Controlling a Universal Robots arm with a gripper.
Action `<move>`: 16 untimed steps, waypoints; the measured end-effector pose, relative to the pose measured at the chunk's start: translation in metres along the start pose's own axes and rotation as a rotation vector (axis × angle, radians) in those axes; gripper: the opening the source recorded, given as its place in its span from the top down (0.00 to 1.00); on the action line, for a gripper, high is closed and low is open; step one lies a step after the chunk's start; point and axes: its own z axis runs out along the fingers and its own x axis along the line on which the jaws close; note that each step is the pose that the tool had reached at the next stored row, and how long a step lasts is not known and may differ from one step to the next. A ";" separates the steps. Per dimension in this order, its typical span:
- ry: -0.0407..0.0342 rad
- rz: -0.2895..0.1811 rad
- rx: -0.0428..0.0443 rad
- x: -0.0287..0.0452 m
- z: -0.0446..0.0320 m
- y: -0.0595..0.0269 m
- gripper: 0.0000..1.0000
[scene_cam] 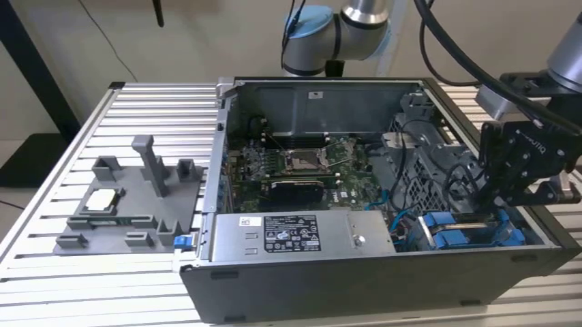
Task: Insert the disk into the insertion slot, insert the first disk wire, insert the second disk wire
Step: 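Insert the first disk wire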
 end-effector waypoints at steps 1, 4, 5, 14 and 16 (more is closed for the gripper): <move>-0.0001 0.000 0.0000 0.0000 0.0007 0.0000 0.81; 0.0000 0.001 0.0000 0.0000 0.0023 -0.0001 0.81; 0.0003 0.001 0.0000 0.0000 0.0027 -0.0001 0.81; 0.0003 0.006 -0.0001 0.0001 0.0104 -0.0019 0.80; -0.0005 0.006 -0.0003 0.0001 0.0117 -0.0019 0.80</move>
